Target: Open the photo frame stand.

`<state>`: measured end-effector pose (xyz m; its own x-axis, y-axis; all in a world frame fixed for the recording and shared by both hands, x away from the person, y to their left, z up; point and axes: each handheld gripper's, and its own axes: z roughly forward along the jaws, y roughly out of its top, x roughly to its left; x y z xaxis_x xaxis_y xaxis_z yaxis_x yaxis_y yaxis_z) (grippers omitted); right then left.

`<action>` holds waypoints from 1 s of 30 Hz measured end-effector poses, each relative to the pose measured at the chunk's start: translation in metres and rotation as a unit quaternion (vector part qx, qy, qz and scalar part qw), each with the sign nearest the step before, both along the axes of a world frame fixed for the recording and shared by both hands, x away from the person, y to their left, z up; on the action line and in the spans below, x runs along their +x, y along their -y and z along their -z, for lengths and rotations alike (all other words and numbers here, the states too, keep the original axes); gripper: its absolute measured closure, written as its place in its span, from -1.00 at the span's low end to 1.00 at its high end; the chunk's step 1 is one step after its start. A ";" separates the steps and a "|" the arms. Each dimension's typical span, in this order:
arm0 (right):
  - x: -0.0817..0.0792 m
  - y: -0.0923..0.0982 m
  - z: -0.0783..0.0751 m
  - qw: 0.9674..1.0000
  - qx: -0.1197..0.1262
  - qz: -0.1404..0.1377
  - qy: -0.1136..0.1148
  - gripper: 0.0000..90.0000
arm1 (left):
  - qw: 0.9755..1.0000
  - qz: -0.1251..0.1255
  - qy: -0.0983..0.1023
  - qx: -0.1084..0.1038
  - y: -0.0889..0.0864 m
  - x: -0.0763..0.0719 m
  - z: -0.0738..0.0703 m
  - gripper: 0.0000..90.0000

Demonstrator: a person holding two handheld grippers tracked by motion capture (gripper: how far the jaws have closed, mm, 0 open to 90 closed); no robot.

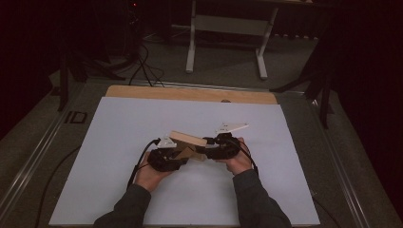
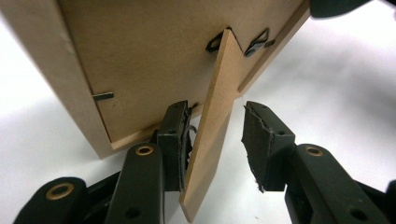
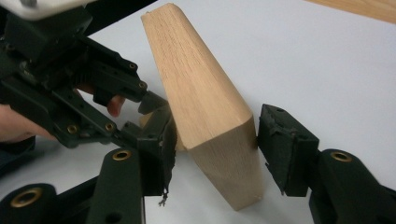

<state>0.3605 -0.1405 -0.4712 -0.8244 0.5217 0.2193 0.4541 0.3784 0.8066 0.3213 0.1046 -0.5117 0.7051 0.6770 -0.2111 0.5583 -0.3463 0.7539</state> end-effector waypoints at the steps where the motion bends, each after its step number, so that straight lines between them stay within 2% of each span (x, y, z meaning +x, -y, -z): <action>1: -0.001 0.000 0.001 1.000 0.002 0.001 0.000 0.02 | 1.000 0.001 -0.004 -0.006 -0.002 0.000 0.000 0.35; 4: -0.004 0.001 0.002 1.000 0.005 -0.002 0.000 0.00 | 0.999 0.005 -0.019 -0.026 -0.007 -0.001 0.000 0.35; 7: -0.006 0.001 0.003 1.000 0.006 -0.005 -0.001 -0.02 | 0.998 0.007 -0.038 -0.053 -0.013 -0.001 0.004 0.35; 9: -0.008 0.001 0.004 1.000 0.006 -0.005 0.000 -0.04 | 0.997 0.006 -0.044 -0.063 -0.016 -0.001 0.006 0.35; 15: -0.013 0.000 0.004 1.000 0.001 -0.009 0.003 -0.07 | 0.997 0.007 -0.047 -0.063 -0.019 -0.005 0.009 0.33; 22: -0.021 -0.003 0.005 1.000 -0.009 -0.012 0.008 -0.13 | 0.998 0.012 -0.040 -0.057 -0.026 -0.012 0.009 0.33; 30: -0.028 -0.006 0.008 1.000 -0.024 -0.012 0.010 -0.20 | 0.997 0.009 -0.043 -0.063 -0.030 -0.017 0.013 0.32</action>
<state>0.3326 -0.1345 -0.4788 -0.8413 0.5107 0.1773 0.4276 0.4281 0.7962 0.3039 0.1343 -0.5246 0.6927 0.6280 -0.3547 0.6174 -0.2620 0.7418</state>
